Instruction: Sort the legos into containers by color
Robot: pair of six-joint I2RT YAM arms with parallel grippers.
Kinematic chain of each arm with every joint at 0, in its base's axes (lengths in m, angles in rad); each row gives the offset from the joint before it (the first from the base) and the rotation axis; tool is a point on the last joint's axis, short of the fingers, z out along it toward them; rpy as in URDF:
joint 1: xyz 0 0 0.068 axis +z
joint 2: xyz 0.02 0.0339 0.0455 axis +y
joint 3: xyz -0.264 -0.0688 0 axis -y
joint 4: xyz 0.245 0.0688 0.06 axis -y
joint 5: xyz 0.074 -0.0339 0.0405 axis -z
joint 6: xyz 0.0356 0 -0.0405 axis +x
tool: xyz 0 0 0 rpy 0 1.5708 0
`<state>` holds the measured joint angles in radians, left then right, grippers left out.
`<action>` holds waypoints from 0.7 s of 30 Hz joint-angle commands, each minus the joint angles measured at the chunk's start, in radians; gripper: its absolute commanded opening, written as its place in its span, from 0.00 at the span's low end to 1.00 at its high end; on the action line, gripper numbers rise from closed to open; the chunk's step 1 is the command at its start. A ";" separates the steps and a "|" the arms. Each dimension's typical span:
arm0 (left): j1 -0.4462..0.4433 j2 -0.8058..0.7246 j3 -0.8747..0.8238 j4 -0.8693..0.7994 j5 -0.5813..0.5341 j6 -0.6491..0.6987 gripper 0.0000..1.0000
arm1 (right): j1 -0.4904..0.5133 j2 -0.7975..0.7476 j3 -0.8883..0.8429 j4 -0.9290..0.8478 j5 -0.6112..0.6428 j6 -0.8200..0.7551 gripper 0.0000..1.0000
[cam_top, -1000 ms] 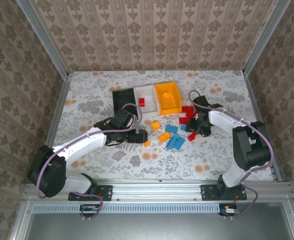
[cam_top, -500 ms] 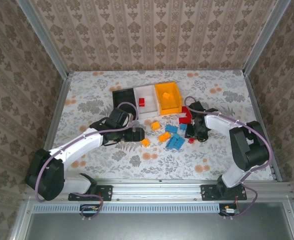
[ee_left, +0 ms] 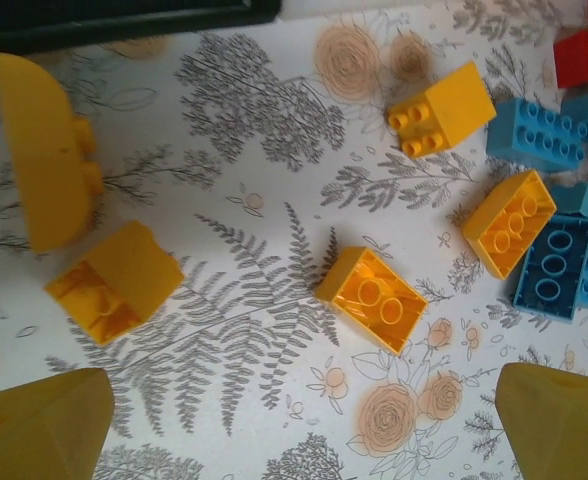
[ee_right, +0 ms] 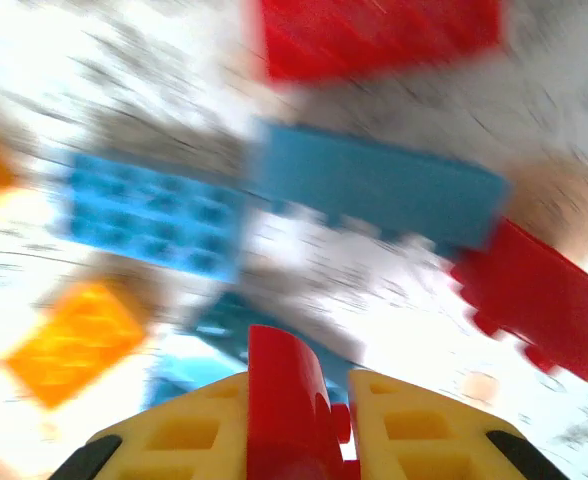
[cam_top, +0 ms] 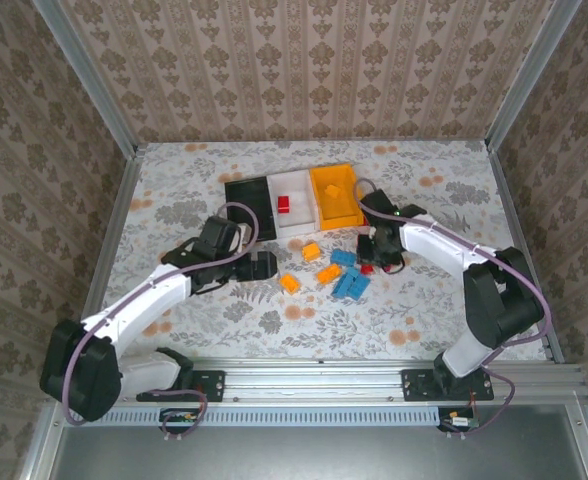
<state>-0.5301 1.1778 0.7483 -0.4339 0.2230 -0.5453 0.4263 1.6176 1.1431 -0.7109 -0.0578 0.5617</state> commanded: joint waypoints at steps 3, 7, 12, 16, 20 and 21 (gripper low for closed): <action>0.117 -0.104 -0.064 -0.012 0.063 0.003 1.00 | 0.062 0.124 0.285 0.048 -0.125 0.025 0.22; 0.168 -0.157 -0.091 -0.031 0.088 -0.004 1.00 | 0.080 0.332 0.532 0.062 -0.183 0.017 0.21; 0.213 -0.189 -0.106 -0.071 0.104 0.007 1.00 | 0.080 0.573 0.815 0.045 -0.225 0.023 0.22; 0.220 -0.175 -0.094 -0.080 0.093 0.026 0.99 | 0.080 0.679 0.962 0.008 -0.226 0.016 0.47; 0.217 -0.111 -0.067 -0.066 0.079 0.045 0.96 | 0.084 0.633 0.957 0.032 -0.217 0.007 0.60; 0.214 -0.087 -0.059 -0.059 0.070 0.053 0.94 | 0.086 0.602 0.931 0.042 -0.212 0.000 0.60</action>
<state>-0.3134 1.0481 0.6579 -0.4866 0.2993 -0.5301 0.5087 2.3054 2.0636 -0.6617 -0.2562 0.5758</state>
